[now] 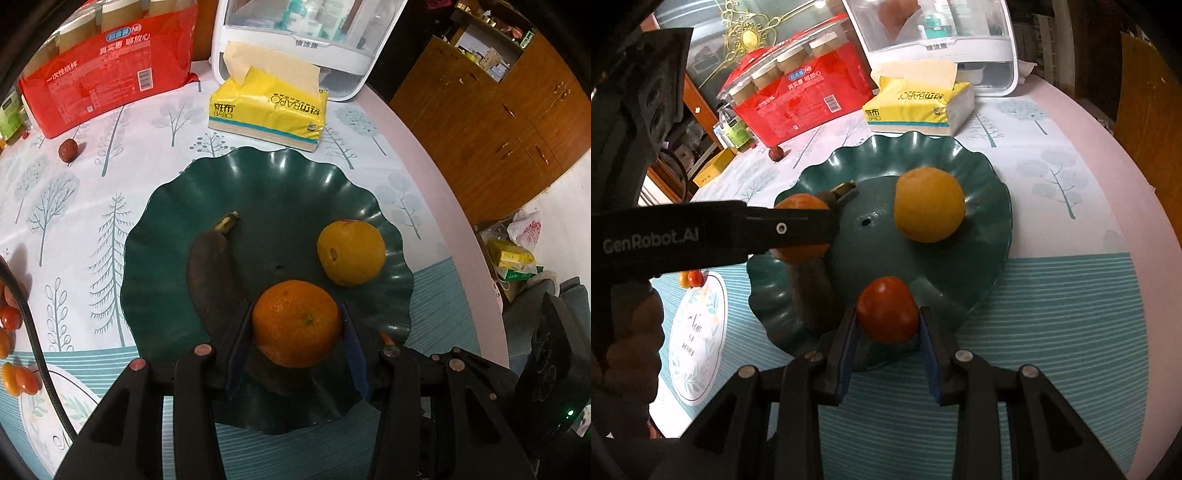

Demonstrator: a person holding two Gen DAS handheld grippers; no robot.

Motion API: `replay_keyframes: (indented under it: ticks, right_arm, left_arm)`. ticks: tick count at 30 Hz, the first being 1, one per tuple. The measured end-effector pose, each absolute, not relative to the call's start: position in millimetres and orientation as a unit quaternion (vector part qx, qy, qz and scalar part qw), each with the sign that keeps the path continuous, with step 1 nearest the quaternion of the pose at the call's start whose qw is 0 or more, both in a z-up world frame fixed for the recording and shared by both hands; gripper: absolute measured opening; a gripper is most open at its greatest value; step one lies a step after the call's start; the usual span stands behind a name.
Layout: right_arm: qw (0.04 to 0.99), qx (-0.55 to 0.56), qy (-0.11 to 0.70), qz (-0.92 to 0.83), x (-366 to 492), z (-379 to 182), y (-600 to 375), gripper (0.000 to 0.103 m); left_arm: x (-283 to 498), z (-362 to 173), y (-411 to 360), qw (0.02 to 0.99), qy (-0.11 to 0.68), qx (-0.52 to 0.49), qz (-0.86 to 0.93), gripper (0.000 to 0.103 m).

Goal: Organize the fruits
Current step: 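Open the left tool over the plate while the right tool releases the tomato beside it, then withdraw both tools from the plate toward the remaining fruit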

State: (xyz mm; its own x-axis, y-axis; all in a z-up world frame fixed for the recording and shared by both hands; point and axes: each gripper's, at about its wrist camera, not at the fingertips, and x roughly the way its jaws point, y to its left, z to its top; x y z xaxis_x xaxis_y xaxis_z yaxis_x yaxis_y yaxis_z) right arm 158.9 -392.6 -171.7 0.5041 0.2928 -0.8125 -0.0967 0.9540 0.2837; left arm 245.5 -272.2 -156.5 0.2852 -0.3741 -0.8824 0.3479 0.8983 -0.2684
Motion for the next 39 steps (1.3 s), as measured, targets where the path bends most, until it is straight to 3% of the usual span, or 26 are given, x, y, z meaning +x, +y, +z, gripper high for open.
replay_keyframes:
  ticks: [4, 9, 20, 24, 39]
  right_arm:
    - [0.861, 0.104, 0.484, 0.113, 159, -173, -393, 0.034]
    - [0.864, 0.1, 0.481, 0.11, 157, -169, -392, 0.045]
    - [0.861, 0.101, 0.487, 0.11, 144, -161, -386, 0.048]
    - [0.856, 0.107, 0.493, 0.113, 137, -160, -381, 0.048]
    - [0.843, 0.104, 0.51, 0.137, 115, -153, -347, 0.048]
  left_arm:
    - [247, -152, -268, 0.807, 0.546, -0.019, -0.226, 0.064]
    - [245, -145, -253, 0.81, 0.544, -0.043, -0.215, 0.068]
    - [221, -136, -218, 0.817, 0.543, -0.059, -0.185, 0.07]
    - [205, -137, -202, 0.817, 0.547, -0.064, -0.17, 0.077]
    - [151, -138, -131, 0.822, 0.549, -0.09, -0.121, 0.078]
